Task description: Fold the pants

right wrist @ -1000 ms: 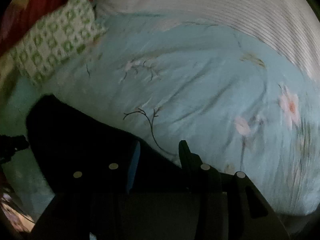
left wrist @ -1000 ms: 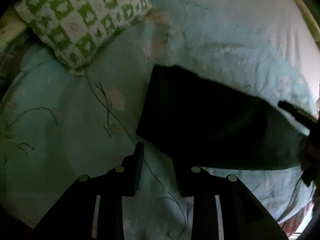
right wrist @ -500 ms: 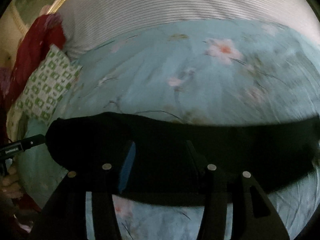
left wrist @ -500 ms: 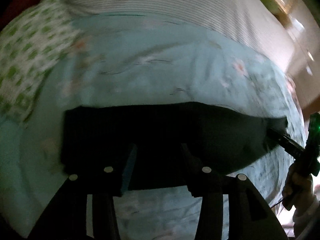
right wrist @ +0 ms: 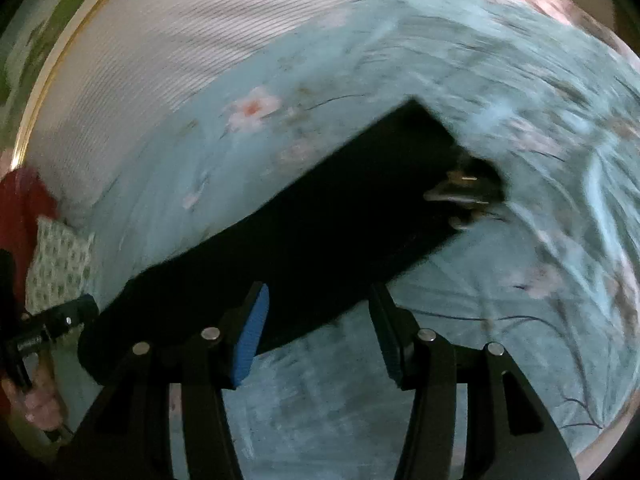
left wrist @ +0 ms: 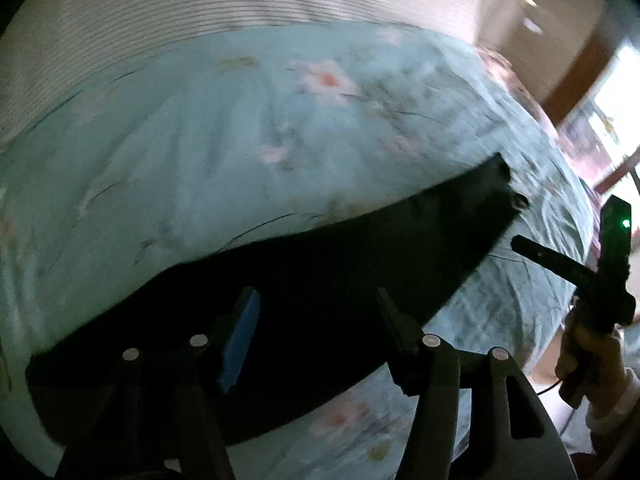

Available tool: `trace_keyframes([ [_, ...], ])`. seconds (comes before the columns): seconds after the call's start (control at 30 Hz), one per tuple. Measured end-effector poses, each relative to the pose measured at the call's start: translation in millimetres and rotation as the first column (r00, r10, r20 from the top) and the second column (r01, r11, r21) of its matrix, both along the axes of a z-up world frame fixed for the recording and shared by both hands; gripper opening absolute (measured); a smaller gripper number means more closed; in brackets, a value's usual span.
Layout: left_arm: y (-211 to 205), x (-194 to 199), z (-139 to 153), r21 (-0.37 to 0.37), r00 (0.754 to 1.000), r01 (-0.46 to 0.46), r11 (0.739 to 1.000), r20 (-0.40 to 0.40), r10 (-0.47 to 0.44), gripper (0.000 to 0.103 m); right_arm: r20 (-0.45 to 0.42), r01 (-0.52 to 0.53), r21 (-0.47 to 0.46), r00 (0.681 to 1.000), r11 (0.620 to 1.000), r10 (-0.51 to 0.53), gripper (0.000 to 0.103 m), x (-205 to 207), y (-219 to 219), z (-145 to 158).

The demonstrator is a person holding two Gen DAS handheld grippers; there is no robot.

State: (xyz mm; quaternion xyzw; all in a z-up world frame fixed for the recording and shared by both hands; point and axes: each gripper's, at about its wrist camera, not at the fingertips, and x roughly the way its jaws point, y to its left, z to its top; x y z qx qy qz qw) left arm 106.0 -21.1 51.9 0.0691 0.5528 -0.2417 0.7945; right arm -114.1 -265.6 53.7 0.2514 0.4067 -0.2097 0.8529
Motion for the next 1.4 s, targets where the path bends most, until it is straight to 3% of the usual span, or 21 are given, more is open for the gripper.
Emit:
trace_keyframes([
  [0.37, -127.6, 41.8, -29.1, 0.009, 0.969, 0.23, 0.973, -0.094, -0.228, 0.063, 0.06, 0.161, 0.141, 0.984, 0.977, -0.17, 0.061, -13.5, -60.8, -12.2],
  [0.6, -211.1, 64.9, -55.5, 0.021, 0.921, 0.365, 0.931, -0.15, -0.358, 0.063, 0.095, 0.172, 0.178, 0.977, 0.969, -0.191, 0.061, 0.2, -80.5, -23.1],
  [0.63, -223.8, 66.9, -60.3, 0.014, 0.911, 0.386, 0.922, -0.164, -0.379, 0.063, 0.105, 0.183, 0.181, 0.973, 0.966, -0.204, 0.058, -0.6, -83.0, -23.7],
  [0.7, -242.9, 70.4, -68.3, 0.011, 0.898, 0.408, 0.913, -0.187, -0.399, 0.063, 0.096, 0.199, 0.186, 0.971, 0.962, -0.22, 0.013, -3.0, -89.8, -26.3],
  [0.8, -274.9, 76.0, -81.0, 0.01, 0.878, 0.439, 0.898, -0.217, -0.427, 0.063, 0.148, 0.202, 0.281, 0.957, 0.938, -0.251, 0.011, -15.9, -104.9, -34.4],
  [1.0, -322.5, 83.2, -96.3, -0.039, 0.842, 0.481, 0.876, -0.259, -0.474, 0.06, 0.195, 0.179, 0.326, 0.948, 0.928, -0.251, 0.01, -28.2, -112.0, -35.4],
  [1.13, -346.1, 83.4, -108.2, -0.054, 0.818, 0.505, 0.861, -0.287, -0.498, 0.051, 0.197, 0.165, 0.323, 0.951, 0.932, -0.237, 0.01, -33.9, -115.7, -35.5],
  [1.23, -352.5, 78.0, -108.0, -0.09, 0.796, 0.533, 0.841, -0.284, -0.535, 0.026, 0.195, 0.156, 0.305, 0.955, 0.939, -0.222, 0.01, -32.7, -111.8, -35.0],
  [1.4, -346.8, 72.0, -97.8, -0.12, 0.795, 0.543, 0.831, -0.246, -0.554, 0.016, 0.203, 0.133, 0.295, 0.959, 0.946, -0.198, 0.01, -33.5, -106.7, -32.6],
])
